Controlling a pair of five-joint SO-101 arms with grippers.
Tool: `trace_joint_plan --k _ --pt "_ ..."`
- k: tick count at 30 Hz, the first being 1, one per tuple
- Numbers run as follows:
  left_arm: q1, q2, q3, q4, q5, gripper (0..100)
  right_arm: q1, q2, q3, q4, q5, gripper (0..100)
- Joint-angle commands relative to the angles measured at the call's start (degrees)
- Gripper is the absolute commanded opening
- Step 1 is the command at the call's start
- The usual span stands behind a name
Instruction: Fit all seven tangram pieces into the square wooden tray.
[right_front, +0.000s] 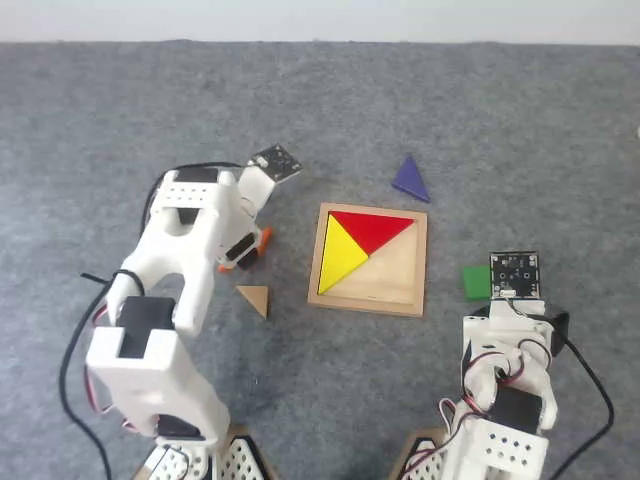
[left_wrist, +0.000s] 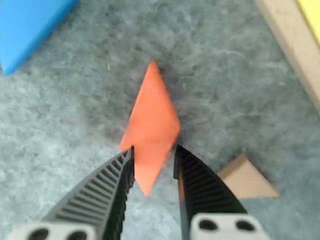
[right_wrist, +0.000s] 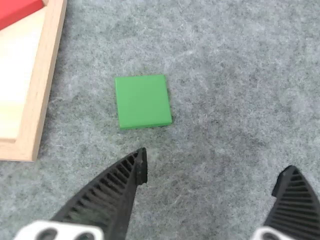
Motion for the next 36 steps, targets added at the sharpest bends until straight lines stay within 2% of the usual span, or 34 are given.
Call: trace_joint_plan --k 1,3,6,8,12,19,27,32,36 --pt "0.8 -2.1 2.5 -4.2 -0.5 13 0.6 -0.2 1.1 0.0 0.6 39.1" --pt "0.8 -0.4 2.0 -6.4 -0.3 16 0.6 -0.2 1.1 0.0 0.6 39.1" --pt "0.2 3.5 -4.0 -2.6 -0.3 22 0.6 -0.1 1.1 0.0 0.6 39.1" --pt "0.4 7.0 -8.1 0.1 -0.5 22 0.6 -0.1 1.1 0.0 0.6 39.1" --pt "0.1 12.2 -16.1 4.3 -0.6 17 0.6 -0.1 1.1 0.0 0.6 39.1" --pt "-0.2 13.9 -21.9 5.7 -0.3 1 0.6 -0.1 1.1 0.0 0.6 39.1" --pt "-4.0 14.1 -31.5 16.6 -1.8 1 0.6 -0.1 1.1 0.0 0.6 39.1" --pt "-3.6 14.0 -36.2 25.7 -1.8 1 0.6 -0.2 1.1 0.0 0.6 39.1" --pt "-1.4 14.0 -37.0 27.7 -1.9 1 0.6 -0.2 1.1 0.0 0.6 39.1"
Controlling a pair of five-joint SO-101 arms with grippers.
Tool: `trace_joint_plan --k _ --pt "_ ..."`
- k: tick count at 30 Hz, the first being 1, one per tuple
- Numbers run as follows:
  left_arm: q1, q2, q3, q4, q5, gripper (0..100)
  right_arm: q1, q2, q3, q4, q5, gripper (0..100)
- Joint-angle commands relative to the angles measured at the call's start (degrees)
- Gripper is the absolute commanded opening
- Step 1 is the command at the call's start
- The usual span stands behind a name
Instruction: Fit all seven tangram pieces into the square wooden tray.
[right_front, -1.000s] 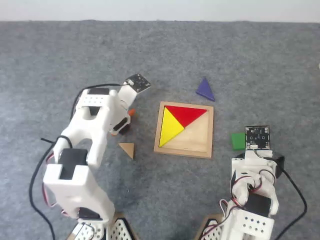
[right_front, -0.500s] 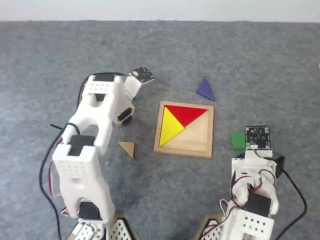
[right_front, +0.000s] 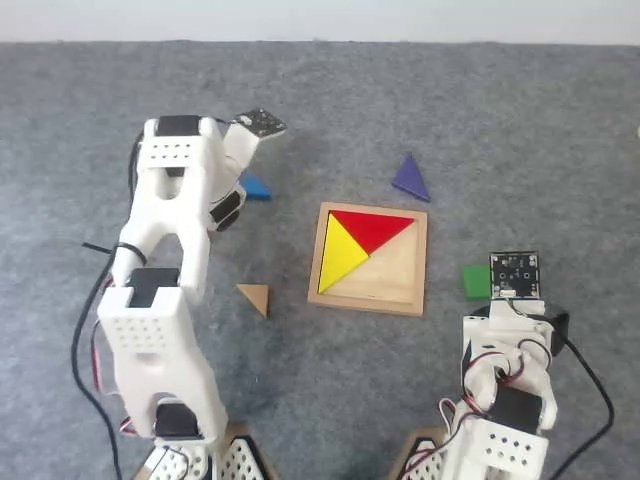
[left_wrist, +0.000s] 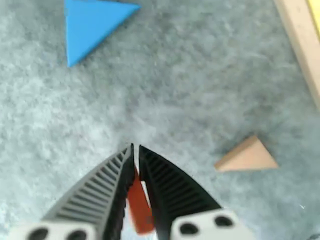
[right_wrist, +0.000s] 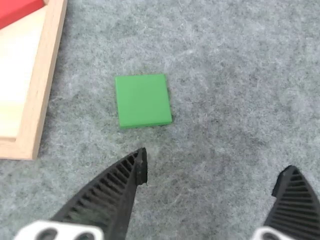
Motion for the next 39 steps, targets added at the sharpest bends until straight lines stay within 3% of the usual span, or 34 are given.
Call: trace_joint_plan --k 1,10,14,16,19,25,28,32,39 --pt "1.7 -1.0 -2.8 1.6 -1.6 1 0.6 -0.1 1.1 0.0 0.6 39.1" --pt "-4.7 -1.1 -2.7 -0.4 -7.7 1 0.6 -0.2 1.1 0.1 0.6 39.1" --pt "-3.7 -4.3 -1.0 7.0 -7.8 2 0.6 -0.2 1.1 0.1 0.6 39.1" --pt "-3.5 -7.9 3.6 6.8 -8.1 2 0.6 -0.2 1.1 0.1 0.6 39.1" --pt "-3.3 -15.9 16.7 -0.6 -9.4 8 0.6 -0.2 1.1 0.1 0.6 39.1" --pt "-3.3 -33.9 47.8 -26.4 -14.9 16 0.6 -0.1 1.1 0.1 0.6 39.1" --pt "-3.7 -39.7 58.2 -35.5 -19.6 21 0.6 0.0 1.1 0.1 0.6 39.1" --pt "-3.9 -43.1 63.8 -37.3 -26.2 25 0.6 0.0 1.1 0.1 0.6 39.1" --pt "-3.8 -36.0 59.2 -41.3 -21.8 25 0.6 0.0 1.1 0.1 0.6 39.1"
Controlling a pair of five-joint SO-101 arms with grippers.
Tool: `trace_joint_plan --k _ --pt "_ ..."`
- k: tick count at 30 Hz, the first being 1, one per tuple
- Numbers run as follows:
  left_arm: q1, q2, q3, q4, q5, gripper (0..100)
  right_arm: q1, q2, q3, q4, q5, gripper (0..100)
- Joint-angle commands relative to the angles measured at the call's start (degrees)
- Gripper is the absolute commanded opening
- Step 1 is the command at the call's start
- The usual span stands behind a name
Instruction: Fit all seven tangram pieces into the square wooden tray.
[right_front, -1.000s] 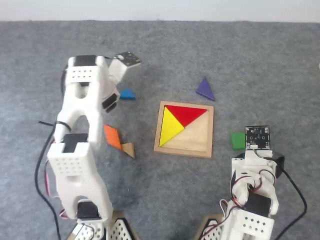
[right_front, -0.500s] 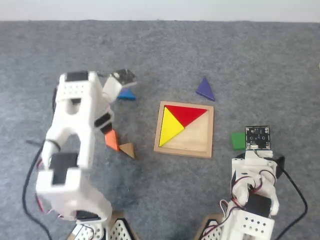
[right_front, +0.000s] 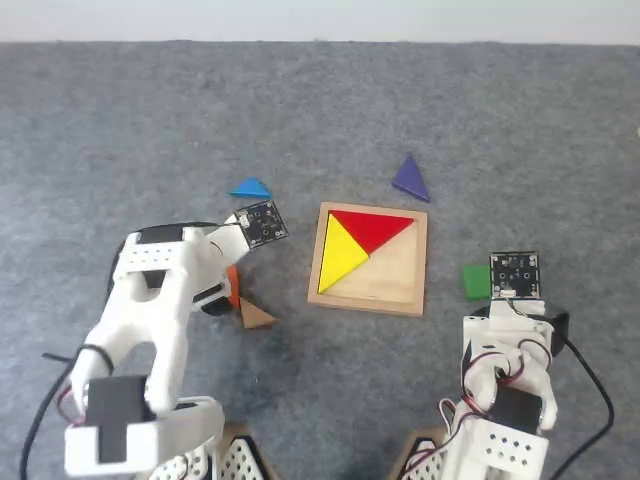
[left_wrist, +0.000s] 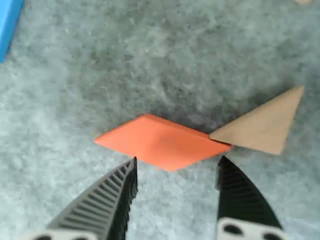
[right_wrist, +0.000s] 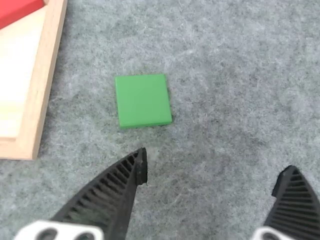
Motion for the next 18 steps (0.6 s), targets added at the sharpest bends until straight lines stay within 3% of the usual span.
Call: trace_joint_plan --k 1,6,18 --pt "-0.1 4.4 -4.8 -4.0 3.9 25 0.6 0.0 1.1 0.1 0.6 39.1" --pt "0.2 11.4 -12.2 -6.6 5.5 25 0.6 0.0 1.1 0.1 0.6 39.1" --pt "3.6 12.4 -19.9 -7.8 7.6 25 0.6 0.0 1.1 0.0 0.6 39.1"
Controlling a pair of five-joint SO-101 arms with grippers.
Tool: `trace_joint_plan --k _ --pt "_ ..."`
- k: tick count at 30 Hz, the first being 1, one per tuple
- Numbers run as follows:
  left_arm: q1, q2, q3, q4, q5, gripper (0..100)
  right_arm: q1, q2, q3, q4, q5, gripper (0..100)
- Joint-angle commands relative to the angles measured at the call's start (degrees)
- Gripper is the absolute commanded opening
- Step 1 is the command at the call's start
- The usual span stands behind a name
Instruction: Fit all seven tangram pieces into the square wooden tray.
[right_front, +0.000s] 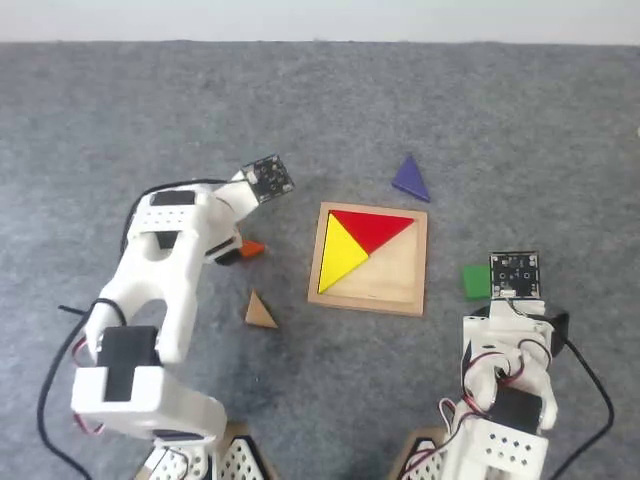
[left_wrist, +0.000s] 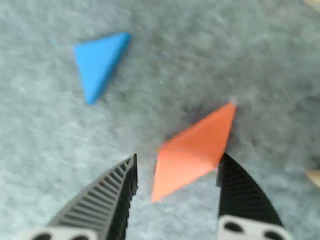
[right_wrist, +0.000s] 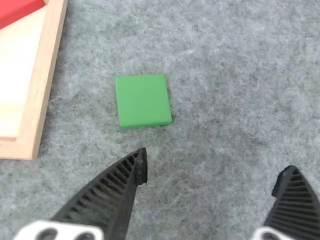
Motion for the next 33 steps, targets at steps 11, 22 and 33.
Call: trace_joint_plan --k 11,22,33 --pt "0.7 3.3 -3.0 5.4 -3.3 25 0.6 0.0 1.1 0.0 0.6 39.1" --pt "0.1 13.5 -13.4 11.3 -0.8 24 0.6 0.0 1.1 0.0 0.6 39.1" --pt "1.1 23.9 -33.4 28.0 5.6 1 0.6 0.0 1.1 0.0 0.6 39.1"
